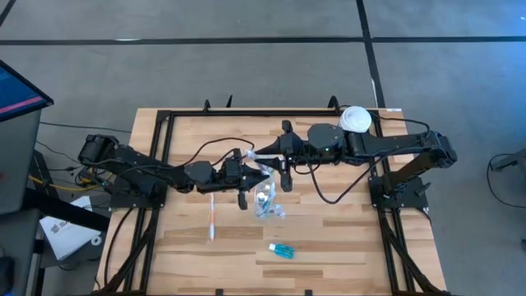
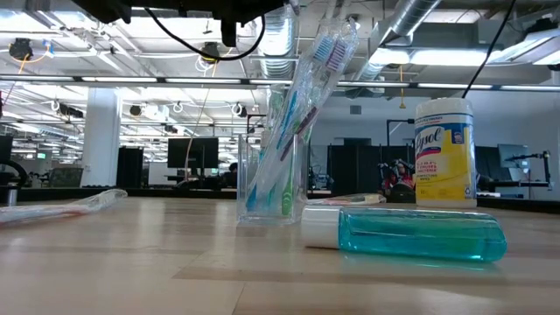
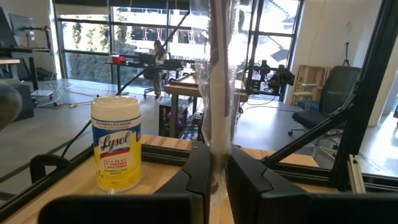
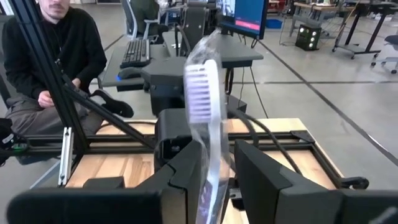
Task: Pick & Place toothbrushing station
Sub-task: Put the violet toothbrush into the transparent organizer
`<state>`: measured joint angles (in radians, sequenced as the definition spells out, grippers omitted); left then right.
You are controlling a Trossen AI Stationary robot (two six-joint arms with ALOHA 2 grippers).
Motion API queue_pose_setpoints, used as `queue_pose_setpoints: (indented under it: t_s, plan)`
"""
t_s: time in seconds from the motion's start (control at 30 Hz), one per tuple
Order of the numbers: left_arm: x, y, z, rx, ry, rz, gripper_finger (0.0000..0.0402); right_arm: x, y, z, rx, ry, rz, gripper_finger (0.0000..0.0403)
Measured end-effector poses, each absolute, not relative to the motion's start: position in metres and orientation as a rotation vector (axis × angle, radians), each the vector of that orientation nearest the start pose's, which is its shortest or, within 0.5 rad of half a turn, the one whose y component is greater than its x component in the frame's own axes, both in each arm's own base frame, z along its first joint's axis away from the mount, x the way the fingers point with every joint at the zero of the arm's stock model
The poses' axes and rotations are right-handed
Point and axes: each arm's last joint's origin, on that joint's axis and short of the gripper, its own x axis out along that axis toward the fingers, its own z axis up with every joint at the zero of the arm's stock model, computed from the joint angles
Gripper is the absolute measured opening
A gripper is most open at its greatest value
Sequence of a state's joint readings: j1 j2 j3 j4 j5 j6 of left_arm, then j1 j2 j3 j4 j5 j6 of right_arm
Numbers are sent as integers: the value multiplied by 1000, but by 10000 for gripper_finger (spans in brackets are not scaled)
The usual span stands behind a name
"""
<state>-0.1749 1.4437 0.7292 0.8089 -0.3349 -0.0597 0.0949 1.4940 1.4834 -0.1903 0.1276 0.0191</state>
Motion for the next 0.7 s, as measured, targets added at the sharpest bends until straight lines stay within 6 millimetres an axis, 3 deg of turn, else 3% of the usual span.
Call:
queue_pose_setpoints:
  t_s: [0.43,0.7]
  plan:
    - [303,-44,259,-83,-96,158,26,339,29,405,-3,197,-34,87]
    - [303,-42,257,-80,-82,164,26,363,31,381,-36,246,-9,87]
